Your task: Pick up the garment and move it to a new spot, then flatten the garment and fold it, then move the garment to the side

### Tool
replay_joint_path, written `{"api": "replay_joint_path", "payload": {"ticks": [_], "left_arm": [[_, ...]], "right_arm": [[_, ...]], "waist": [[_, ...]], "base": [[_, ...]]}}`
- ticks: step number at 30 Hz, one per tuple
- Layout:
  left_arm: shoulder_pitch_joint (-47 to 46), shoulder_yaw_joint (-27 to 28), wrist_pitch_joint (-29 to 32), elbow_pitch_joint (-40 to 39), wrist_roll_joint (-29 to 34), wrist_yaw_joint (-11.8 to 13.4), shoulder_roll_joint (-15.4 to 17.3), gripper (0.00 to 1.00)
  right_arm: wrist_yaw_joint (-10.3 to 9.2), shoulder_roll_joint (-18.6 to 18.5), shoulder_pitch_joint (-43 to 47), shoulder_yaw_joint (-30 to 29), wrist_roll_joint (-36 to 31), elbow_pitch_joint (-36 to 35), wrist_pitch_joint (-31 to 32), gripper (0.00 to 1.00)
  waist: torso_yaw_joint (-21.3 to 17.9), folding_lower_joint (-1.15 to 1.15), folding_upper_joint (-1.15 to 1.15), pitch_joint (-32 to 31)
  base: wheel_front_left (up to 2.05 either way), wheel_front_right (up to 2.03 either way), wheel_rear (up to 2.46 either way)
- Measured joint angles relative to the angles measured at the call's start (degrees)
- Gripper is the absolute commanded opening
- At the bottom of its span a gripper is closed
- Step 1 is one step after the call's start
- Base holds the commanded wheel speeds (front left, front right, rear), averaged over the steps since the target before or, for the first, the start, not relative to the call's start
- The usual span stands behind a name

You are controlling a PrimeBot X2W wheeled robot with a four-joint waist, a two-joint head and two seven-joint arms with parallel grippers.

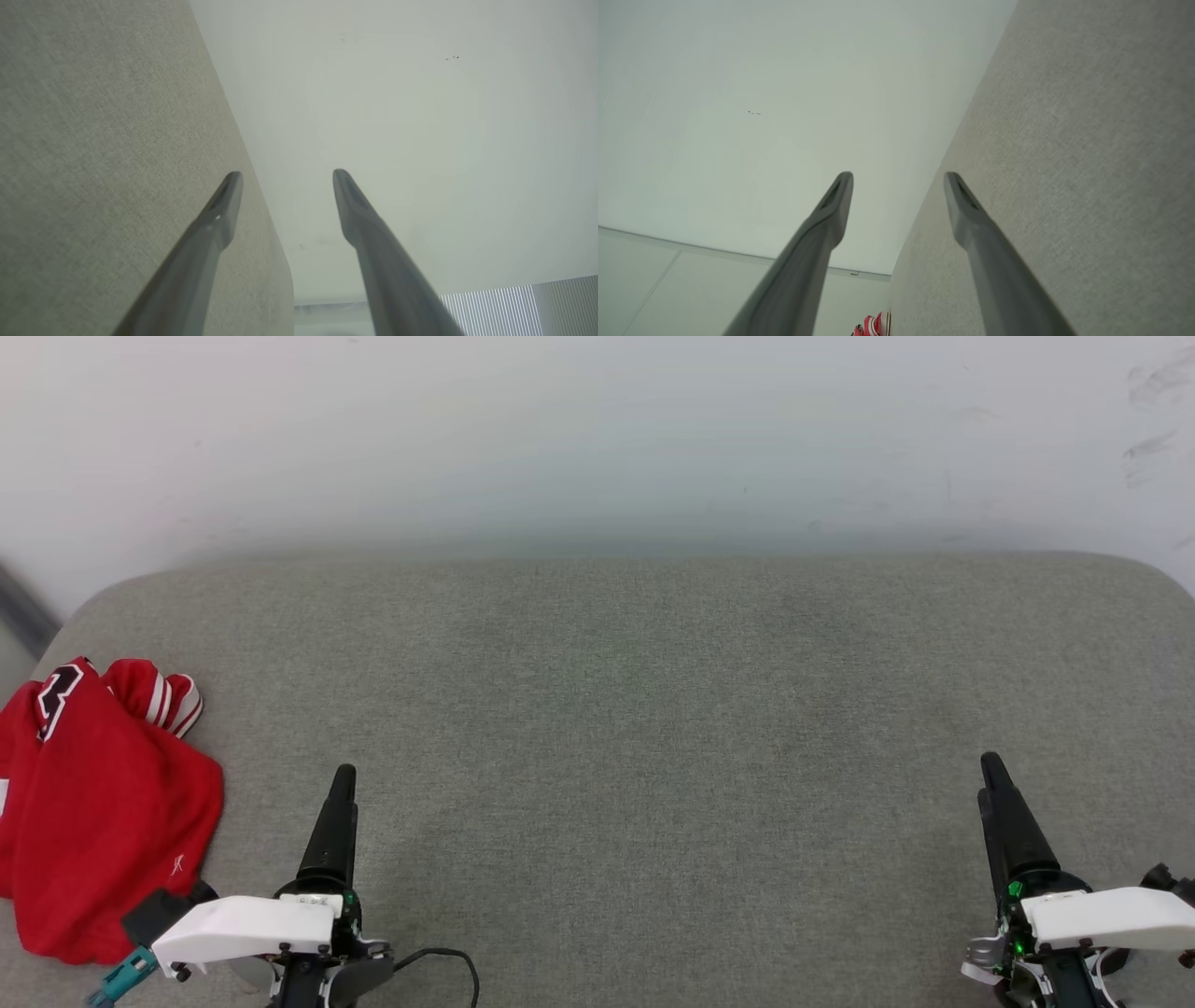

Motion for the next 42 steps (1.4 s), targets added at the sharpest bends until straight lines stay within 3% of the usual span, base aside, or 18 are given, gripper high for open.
{"api": "replay_joint_path", "payload": {"ticks": [19, 42], "left_arm": [[-1.6, -3.5, -4.0, -2.3, 26.5, 1.0, 0.0, 1.0], [-2.3, -5.3, -8.0, -0.5, 47.7, 2.5, 0.4, 1.0]], "right_arm": [[0.0, -0.3, -0.1, 1.5, -28.6, -0.9, -4.0, 1.0], [0.01, -0.3, -0.8, 2.1, -51.6, -0.8, -4.7, 1.0]], "waist": [[-0.3, 0.0, 0.0, 0.0], [-0.6, 0.0, 0.0, -0.1]], "base": [[0.0, 0.0, 0.0], [0.0, 0.0, 0.0]]}}
